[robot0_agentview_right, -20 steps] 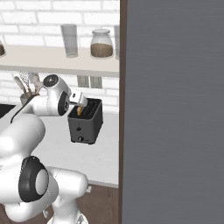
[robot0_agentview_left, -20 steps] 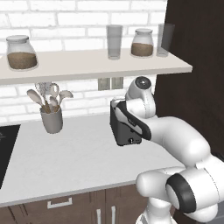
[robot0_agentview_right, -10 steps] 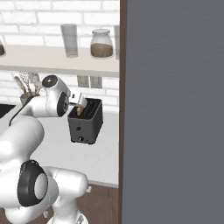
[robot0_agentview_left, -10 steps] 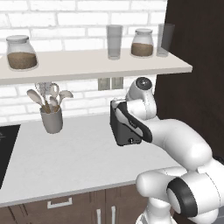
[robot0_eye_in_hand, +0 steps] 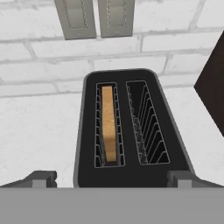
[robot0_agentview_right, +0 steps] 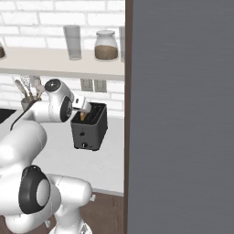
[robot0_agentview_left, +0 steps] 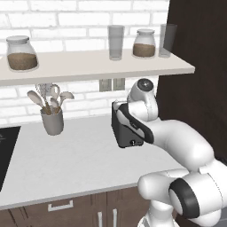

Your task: Start the toaster. Once the lever pops up, take the bread to the plate on the dining counter.

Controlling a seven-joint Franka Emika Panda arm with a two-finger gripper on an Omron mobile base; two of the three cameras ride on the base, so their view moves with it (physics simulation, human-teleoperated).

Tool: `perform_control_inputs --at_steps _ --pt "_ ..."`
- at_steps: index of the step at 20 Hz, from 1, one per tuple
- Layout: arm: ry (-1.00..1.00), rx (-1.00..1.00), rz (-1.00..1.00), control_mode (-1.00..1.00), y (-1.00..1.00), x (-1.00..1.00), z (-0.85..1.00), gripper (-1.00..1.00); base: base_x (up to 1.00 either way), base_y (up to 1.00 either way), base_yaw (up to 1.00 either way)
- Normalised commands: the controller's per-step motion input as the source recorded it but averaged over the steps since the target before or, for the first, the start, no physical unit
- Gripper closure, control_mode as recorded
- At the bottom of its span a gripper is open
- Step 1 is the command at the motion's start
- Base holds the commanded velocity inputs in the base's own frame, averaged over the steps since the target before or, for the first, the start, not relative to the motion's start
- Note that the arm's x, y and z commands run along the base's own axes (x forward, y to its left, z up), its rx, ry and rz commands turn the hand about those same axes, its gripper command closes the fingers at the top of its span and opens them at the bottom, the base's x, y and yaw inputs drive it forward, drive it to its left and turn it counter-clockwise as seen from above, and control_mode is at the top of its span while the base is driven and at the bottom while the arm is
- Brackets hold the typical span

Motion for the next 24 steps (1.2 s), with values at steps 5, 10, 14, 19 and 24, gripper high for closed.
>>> perform_control_inputs --at_steps 5,10,14,19,24 --pt "0.02 0.0 0.0 -1.0 0.0 0.08 -0.06 -1.0 0.0 0.0 0.0" --pt "0.0 0.0 0.0 -1.0 0.0 0.01 0.0 -1.0 0.0 0.0 0.0" --pt "0.0 0.0 0.0 -1.0 0.0 0.0 0.0 -1.0 0.0 0.0 0.0" --pt "0.0 0.0 0.0 -1.0 0.0 0.0 0.0 -1.0 0.0 0.0 0.0" --pt "0.0 0.0 0.0 -1.0 0.0 0.0 0.0 -1.0 0.0 0.0 0.0"
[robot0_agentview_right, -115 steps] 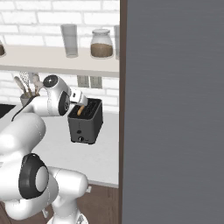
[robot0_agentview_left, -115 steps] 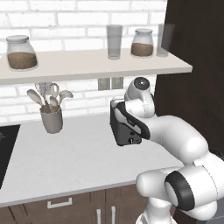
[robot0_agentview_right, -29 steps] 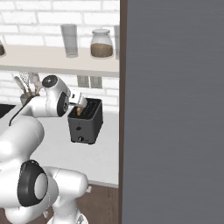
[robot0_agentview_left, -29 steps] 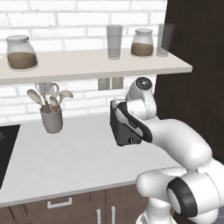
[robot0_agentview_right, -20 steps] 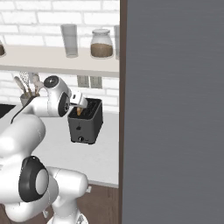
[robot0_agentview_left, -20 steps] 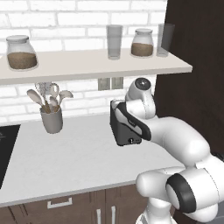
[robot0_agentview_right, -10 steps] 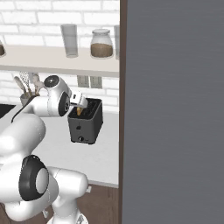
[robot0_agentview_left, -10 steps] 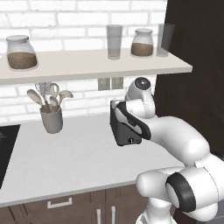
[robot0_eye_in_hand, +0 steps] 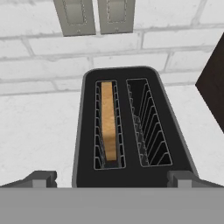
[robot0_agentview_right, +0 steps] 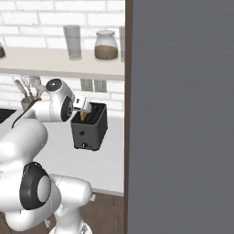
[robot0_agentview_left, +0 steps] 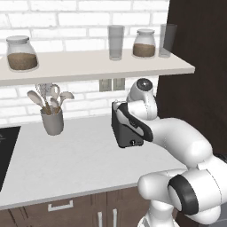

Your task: Start the toaster. Once the lever pops up, take the bread to the plate on the dining counter.

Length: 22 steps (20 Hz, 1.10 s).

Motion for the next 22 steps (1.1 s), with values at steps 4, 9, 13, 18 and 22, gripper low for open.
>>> perform_control_inputs --at_steps 4,9,13,18,22 --pt "0.0 0.0 0.0 -1.0 0.0 0.0 0.0 -1.0 0.0 0.0 0.0" --pt "0.0 0.0 0.0 -1.0 0.0 0.0 0.0 -1.0 0.0 0.0 0.0" --pt "0.0 0.0 0.0 -1.0 0.0 0.0 0.0 -1.0 0.0 0.0 0.0" --pt "0.0 0.0 0.0 -1.0 0.0 0.0 0.0 -1.0 0.0 0.0 0.0" --pt "0.0 0.0 0.0 -1.0 0.0 0.0 0.0 -1.0 0.0 0.0 0.0"
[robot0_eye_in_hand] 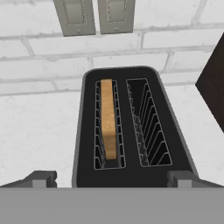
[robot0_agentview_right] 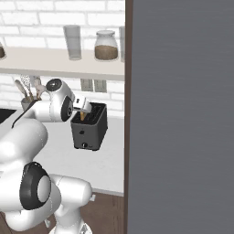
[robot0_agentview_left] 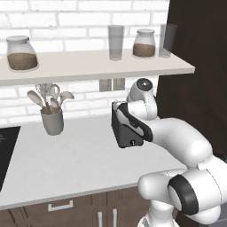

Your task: Start the toaster. Once the lever pops up, take the bread to the plate on the dining counter.

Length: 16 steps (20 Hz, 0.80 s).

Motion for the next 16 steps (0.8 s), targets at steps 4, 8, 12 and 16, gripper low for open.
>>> perform_control_inputs --at_steps 4,8,12,16 --pt "0.0 0.0 0.0 -1.0 0.0 0.0 -0.01 -1.0 0.0 0.0 0.0" --pt "0.0 0.0 0.0 -1.0 0.0 0.0 -0.03 -1.0 0.0 0.0 0.0" --pt "0.0 0.0 0.0 -1.0 0.0 0.01 -0.08 -1.0 0.0 0.0 0.0" --pt "0.0 0.0 0.0 -1.0 0.0 0.0 -0.04 -1.0 0.0 0.0 0.0"
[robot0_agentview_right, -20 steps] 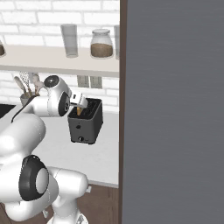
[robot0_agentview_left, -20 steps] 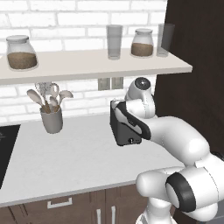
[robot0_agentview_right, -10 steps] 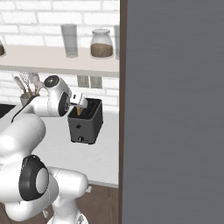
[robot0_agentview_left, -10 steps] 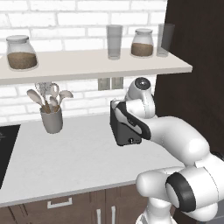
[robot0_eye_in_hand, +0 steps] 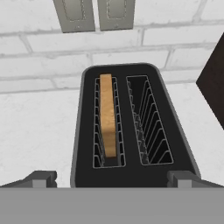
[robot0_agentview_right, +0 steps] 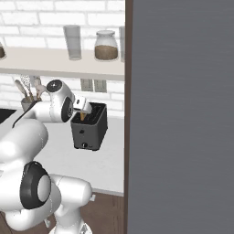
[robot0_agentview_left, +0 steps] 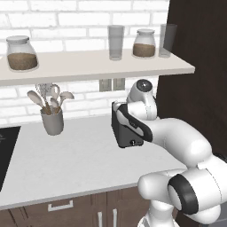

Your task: Start the toaster. Once the lever pops up, take the bread to the plate on the dining counter.

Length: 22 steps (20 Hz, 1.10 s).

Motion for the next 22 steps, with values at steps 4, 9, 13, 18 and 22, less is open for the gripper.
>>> perform_control_inputs --at_steps 4,9,13,18,22 --pt "0.0 0.0 0.0 -1.0 0.0 0.0 -0.01 -1.0 0.0 0.0 0.0" --pt "0.0 0.0 0.0 -1.0 0.0 0.05 -0.02 -1.0 0.0 0.0 0.0" --pt "0.01 0.0 0.0 -1.0 0.0 0.16 -0.11 -1.0 0.0 0.0 0.0" --pt "0.0 0.0 0.0 -1.0 0.0 0.15 -0.08 -1.0 0.0 0.0 0.0" --pt "0.0 0.0 0.0 -1.0 0.0 0.12 -0.08 -1.0 0.0 0.0 0.0"
